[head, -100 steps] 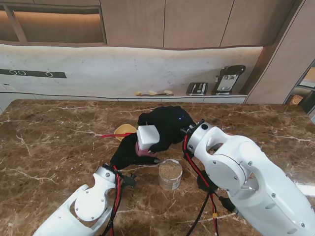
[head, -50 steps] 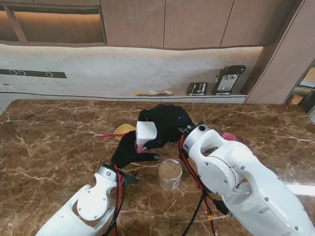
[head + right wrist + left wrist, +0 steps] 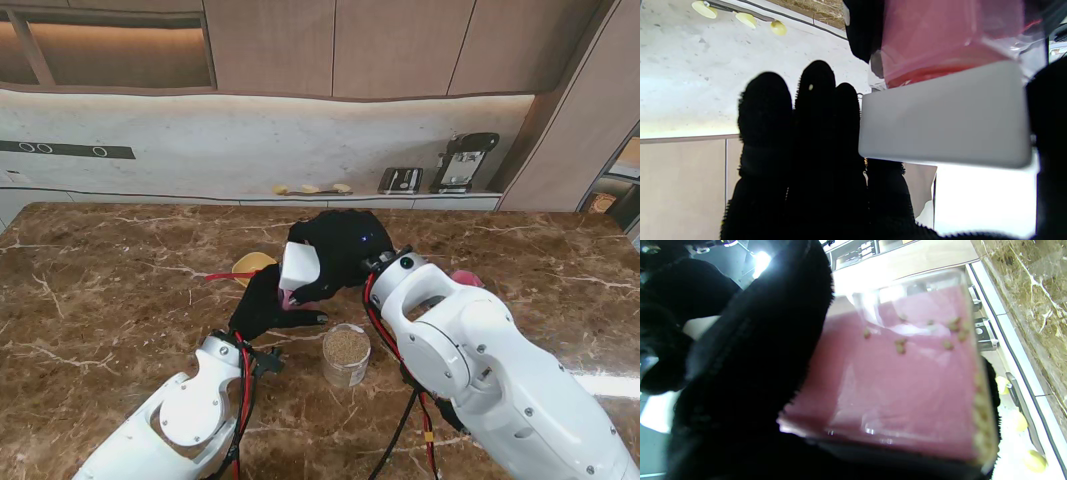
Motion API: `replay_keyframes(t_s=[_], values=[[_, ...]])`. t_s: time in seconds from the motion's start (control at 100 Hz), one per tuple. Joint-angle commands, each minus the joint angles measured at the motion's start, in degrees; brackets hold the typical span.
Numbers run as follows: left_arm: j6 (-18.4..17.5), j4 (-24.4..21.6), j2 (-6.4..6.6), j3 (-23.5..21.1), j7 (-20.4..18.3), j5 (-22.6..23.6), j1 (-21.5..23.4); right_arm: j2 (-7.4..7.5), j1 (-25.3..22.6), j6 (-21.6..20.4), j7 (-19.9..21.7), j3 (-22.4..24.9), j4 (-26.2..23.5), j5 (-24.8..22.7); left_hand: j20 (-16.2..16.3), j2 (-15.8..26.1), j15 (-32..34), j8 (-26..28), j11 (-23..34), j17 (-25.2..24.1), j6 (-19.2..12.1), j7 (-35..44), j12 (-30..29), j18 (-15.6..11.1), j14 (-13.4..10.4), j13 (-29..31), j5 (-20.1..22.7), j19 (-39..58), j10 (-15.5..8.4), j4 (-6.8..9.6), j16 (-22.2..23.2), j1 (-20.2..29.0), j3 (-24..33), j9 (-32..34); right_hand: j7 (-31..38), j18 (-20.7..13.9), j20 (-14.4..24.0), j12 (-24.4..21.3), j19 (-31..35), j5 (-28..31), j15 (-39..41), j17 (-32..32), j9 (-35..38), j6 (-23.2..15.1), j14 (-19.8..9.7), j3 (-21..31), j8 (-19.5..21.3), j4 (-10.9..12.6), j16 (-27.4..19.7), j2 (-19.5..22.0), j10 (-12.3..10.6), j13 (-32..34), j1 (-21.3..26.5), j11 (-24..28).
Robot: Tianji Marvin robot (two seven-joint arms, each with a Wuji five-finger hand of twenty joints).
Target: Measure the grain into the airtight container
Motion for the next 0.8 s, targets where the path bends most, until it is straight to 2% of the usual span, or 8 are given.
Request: replay_keyframes(t_s=[0.0,0.24,0.3,0.33,0.38,0.5,0.66,0.79], values=[[0.04,-0.25,-0.48,0.62,-0.27,0.17,-0.01,-0.07,-0.12,0.24,0.66,0.19,0.57,0.96,-0.19,29.93,5.29,0.93,7.2,-0.04,-17.24,23.99,0.11,-3.57,-3.72,5.84,16.27,0.59,-7.84,-1.0,2.9,13.37,20.86,5.14,-0.97,-2.12,-0.81,-0.72,2.66,-0.95,1.16,1.28,-0.88,0.23,0.79,2.67,-0.26,4.76,-0.86,5.92,0.46,2.12,2.21,-0.18],[0.08,-0.17,-0.46,0.75,-0.44,0.13,-0.21,0.46,1.32,-0.51,5.29,0.44,-0.12,2.5,-0.15,30.04,5.34,0.92,7.15,0.07,-17.44,23.99,-0.1,-3.72,-4.05,5.89,16.2,0.7,-7.99,-1.0,2.86,13.33,20.75,5.11,-11.09,0.37,-0.43,-5.76,-0.81,-4.17,-1.41,-3.44,-3.93,2.58,2.56,-7.0,-7.5,6.93,-1.58,13.96,0.88,-3.22,5.18,-6.94],[0.13,-0.24,-0.44,0.72,-0.43,0.18,-0.15,0.56,1.66,-0.92,6.02,0.52,-0.22,3.08,-0.15,29.98,5.37,0.92,7.17,0.08,-17.4,24.03,-0.15,-3.74,-3.98,5.95,16.27,0.72,-8.01,-0.97,2.85,13.36,20.76,5.15,-12.41,0.37,0.05,-7.13,-1.48,-4.37,-2.08,-4.11,-4.22,2.81,2.8,-10.62,-9.2,7.62,-1.79,15.78,1.06,-3.9,6.25,-8.2],[0.16,-0.26,-0.45,0.71,-0.41,0.21,-0.12,0.62,1.82,-1.01,6.44,0.48,-0.29,3.46,-0.15,29.96,5.36,0.93,7.17,0.08,-17.4,24.05,-0.18,-3.74,-4.1,5.93,16.3,0.72,-8.03,-0.98,2.83,13.37,20.75,5.17,-12.71,0.46,0.34,-7.96,-1.98,-4.5,-2.56,-4.55,-4.36,2.75,2.97,-15.01,-10.07,8.64,-1.96,17.53,1.04,-4.31,7.33,-8.89],[0.2,-0.33,-0.45,0.7,-0.35,0.25,-0.07,0.71,2.06,-1.33,7.13,0.44,-0.44,3.42,-0.15,29.95,5.34,0.92,7.16,0.07,-17.49,24.03,-0.23,-3.74,-4.1,5.94,16.23,0.72,-8.02,-0.98,2.82,13.37,20.74,5.14,-13.12,0.28,0.49,-8.81,-2.56,-5.09,-3.58,-5.2,-4.79,2.81,2.98,-17.66,-10.78,9.68,-2.4,17.8,1.01,-4.99,6.0,-9.87],[0.08,-0.39,-0.47,0.73,-0.26,0.26,-0.01,0.84,2.42,-1.67,8.11,0.38,-0.6,3.41,-0.16,30.0,5.35,0.92,7.2,0.07,-17.5,24.04,-0.29,-3.74,-4.15,5.97,16.18,0.72,-8.05,-0.97,2.8,13.36,20.73,5.13,-14.5,1.06,0.27,-10.46,-5.8,-7.24,-8.35,-8.53,-7.02,2.85,3.72,-12.59,-12.27,10.17,-4.46,14.46,0.6,-7.9,2.08,-11.95],[0.0,-0.53,-0.51,0.61,-0.07,0.24,0.14,0.94,2.14,-1.82,8.89,0.8,-1.15,2.99,-0.16,29.98,5.37,0.9,7.29,0.07,-17.43,24.02,-0.29,-3.74,-4.16,6.03,16.19,0.73,-7.96,-0.96,2.82,13.34,20.73,5.13,-17.17,7.01,-0.11,-12.29,-13.87,-11.96,-18.43,-18.64,-12.75,2.84,5.55,-11.35,-13.11,10.0,-9.38,16.17,-0.38,-15.98,-1.53,-15.34],[0.08,-0.68,-0.45,0.58,-0.26,0.08,0.23,0.96,1.8,-2.02,9.25,1.68,-2.11,2.67,-0.15,30.08,5.37,0.93,7.34,0.2,-17.45,24.07,-0.21,-3.67,-4.05,5.96,16.19,0.77,-7.86,-0.94,2.85,13.3,20.72,5.13,-18.86,9.4,0.24,-14.22,-19.43,-13.45,-24.69,-26.53,-15.8,2.15,6.68,-11.24,-13.54,9.8,-13.4,17.31,-0.85,-22.34,-3.16,-18.41]])
